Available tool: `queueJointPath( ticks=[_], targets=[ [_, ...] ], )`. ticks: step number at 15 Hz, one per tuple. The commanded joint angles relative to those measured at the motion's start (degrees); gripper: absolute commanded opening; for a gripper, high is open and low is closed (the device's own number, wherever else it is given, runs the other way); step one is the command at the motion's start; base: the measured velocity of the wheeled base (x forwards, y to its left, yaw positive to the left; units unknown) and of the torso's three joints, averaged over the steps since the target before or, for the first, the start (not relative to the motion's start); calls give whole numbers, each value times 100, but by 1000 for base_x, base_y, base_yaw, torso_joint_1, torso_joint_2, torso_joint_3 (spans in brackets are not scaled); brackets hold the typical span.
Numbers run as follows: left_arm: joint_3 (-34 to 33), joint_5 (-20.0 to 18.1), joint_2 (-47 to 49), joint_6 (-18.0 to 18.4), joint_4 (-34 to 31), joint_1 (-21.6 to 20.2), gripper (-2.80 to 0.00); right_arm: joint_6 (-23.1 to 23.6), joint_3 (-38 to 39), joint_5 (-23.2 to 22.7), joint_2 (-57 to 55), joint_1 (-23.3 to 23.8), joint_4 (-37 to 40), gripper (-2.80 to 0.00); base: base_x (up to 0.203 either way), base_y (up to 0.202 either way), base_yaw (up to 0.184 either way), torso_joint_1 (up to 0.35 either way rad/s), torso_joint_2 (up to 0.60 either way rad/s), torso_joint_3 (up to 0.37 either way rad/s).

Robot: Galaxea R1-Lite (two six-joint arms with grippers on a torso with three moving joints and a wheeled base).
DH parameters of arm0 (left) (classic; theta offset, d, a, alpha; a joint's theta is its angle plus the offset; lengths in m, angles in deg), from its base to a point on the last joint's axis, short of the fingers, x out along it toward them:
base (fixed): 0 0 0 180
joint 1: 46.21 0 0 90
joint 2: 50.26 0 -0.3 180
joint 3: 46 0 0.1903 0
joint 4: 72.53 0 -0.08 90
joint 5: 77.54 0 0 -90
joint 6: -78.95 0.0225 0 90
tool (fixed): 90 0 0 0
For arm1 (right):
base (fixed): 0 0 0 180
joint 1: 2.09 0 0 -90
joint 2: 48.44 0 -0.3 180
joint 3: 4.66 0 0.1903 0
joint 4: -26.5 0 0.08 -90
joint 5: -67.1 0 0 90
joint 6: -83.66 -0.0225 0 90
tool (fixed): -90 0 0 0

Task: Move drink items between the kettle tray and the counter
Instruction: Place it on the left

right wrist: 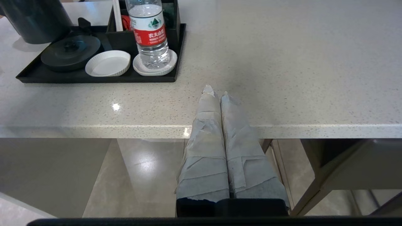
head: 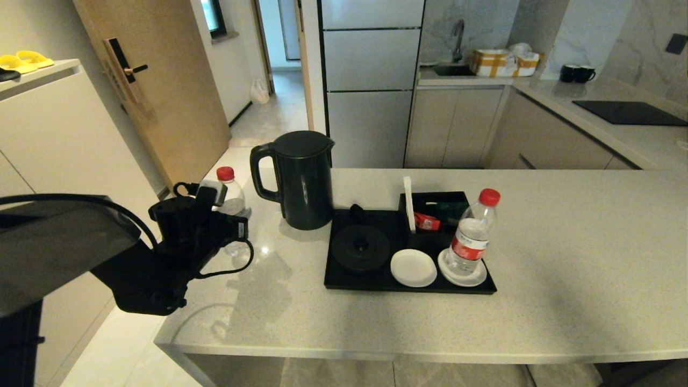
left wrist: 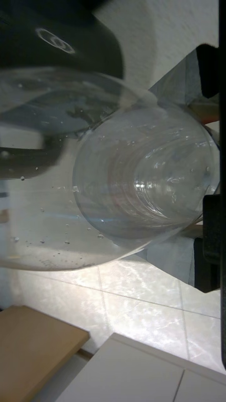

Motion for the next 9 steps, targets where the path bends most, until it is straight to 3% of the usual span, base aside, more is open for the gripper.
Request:
queueJointPath(
  ticks=[1, 6, 9],
  targets=[
    [87, 22, 524, 4, 73, 39, -280, 0, -9, 0, 9, -1, 0, -280, 0, 0, 0, 0, 0, 0],
    [260, 160, 861, -1, 79, 42, -280, 0, -9, 0, 9, -1, 0, -280, 0, 0, 0, 0, 0, 0],
    [306, 529, 866, 7, 79, 19, -280, 9, 0, 0, 9, -1, 0, -280, 0, 0, 0, 0, 0, 0]
  ],
)
